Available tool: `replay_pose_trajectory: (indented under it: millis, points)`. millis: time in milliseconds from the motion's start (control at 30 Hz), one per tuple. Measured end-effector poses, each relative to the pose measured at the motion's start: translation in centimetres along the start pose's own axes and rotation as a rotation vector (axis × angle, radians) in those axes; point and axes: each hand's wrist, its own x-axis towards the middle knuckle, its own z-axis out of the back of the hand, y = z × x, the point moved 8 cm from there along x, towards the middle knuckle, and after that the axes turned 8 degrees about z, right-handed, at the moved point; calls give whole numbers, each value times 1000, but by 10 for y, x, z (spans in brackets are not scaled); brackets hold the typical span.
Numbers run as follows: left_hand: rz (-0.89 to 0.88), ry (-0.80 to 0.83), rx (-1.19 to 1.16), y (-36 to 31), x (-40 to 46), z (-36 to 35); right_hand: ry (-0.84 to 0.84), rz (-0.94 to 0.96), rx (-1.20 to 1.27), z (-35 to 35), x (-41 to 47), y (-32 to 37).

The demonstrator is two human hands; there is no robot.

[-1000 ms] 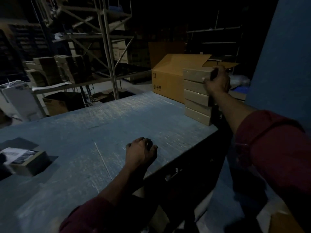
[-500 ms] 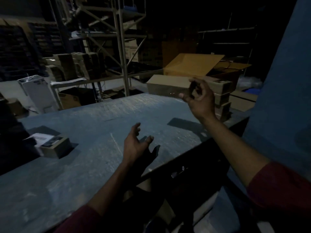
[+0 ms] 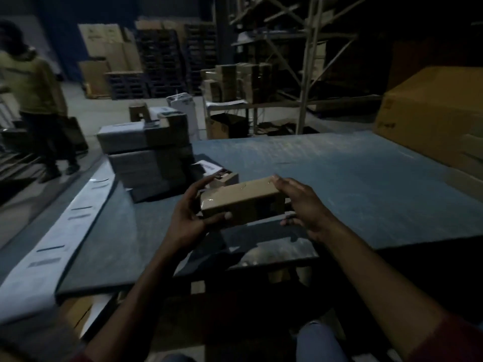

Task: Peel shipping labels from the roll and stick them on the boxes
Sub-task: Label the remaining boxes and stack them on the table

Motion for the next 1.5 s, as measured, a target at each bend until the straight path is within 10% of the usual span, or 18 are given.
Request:
replay_pose_trajectory:
  millis: [300, 667, 867, 967, 1067, 1267, 1500]
  points:
    - [265, -256, -16, 32, -31, 82, 204, 154, -303, -80, 5, -19]
    - [459, -421, 969, 49, -55, 132, 222, 176, -929, -136, 27, -53]
    - [311, -434, 705, 36, -64, 154, 28, 262, -940, -136, 16, -36]
    - [116, -581, 418, 15, -100, 193, -209, 648, -717, -153, -39, 24]
    - [-59, -834, 292, 6, -158, 240, -38, 967, -437, -212, -108, 49]
    - [262, -1274, 98, 114, -279, 308, 614, 431, -318, -361, -146, -65]
    - [700, -1028, -19, 225, -314, 307, 809, 10, -352, -470, -142, -220]
